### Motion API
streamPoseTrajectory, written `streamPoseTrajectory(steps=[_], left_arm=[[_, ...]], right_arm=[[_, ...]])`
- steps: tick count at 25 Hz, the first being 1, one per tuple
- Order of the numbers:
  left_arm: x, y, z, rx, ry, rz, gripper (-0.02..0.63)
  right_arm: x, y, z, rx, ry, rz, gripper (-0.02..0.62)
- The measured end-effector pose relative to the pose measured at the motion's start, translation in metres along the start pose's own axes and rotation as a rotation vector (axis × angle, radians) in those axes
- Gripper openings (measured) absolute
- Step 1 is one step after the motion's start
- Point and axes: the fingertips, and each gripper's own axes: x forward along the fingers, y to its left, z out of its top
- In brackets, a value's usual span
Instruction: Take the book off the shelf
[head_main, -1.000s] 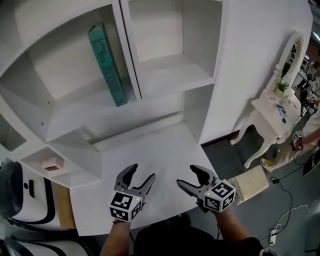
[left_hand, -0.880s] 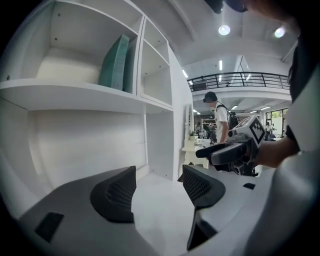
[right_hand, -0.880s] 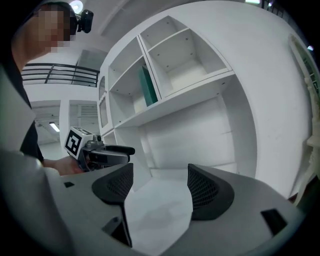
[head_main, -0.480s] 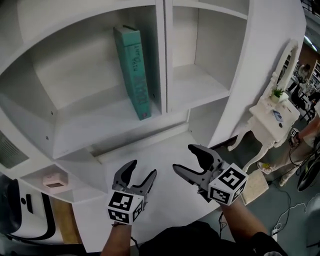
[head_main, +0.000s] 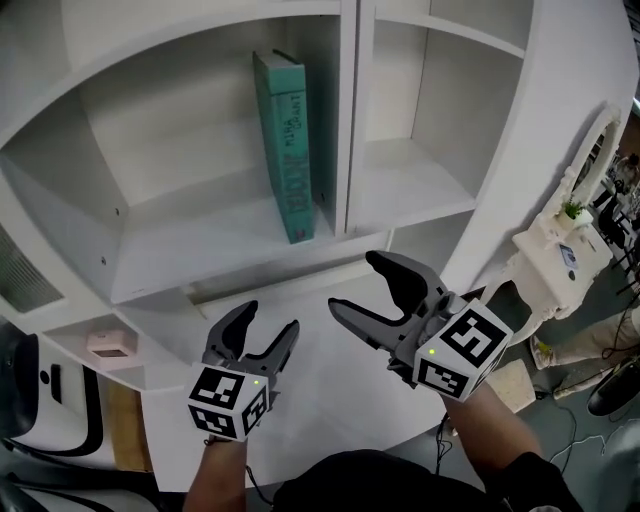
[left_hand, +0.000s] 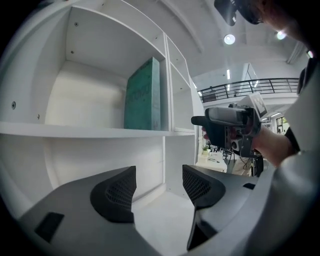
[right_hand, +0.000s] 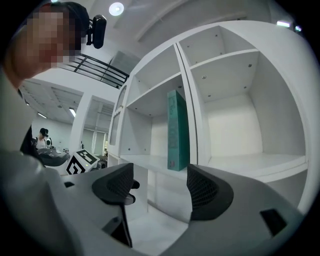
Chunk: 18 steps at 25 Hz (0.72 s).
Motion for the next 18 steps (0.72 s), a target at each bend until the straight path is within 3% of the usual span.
streamPoseTrajectory(steps=[8,18], left_arm=[[0.0,-0.013,0.056,0.062,-0.059,0.04,0.297],[0.025,-0.005,0.141,0.077,-0.182,0.16,0.298]], right_arm=[[-0.009,-0.011,0.012,-0.024,-0.003,0.021,0.348],[-0.032,-0.041,-0.009,0.061,-0.02,-0.01,0.348]])
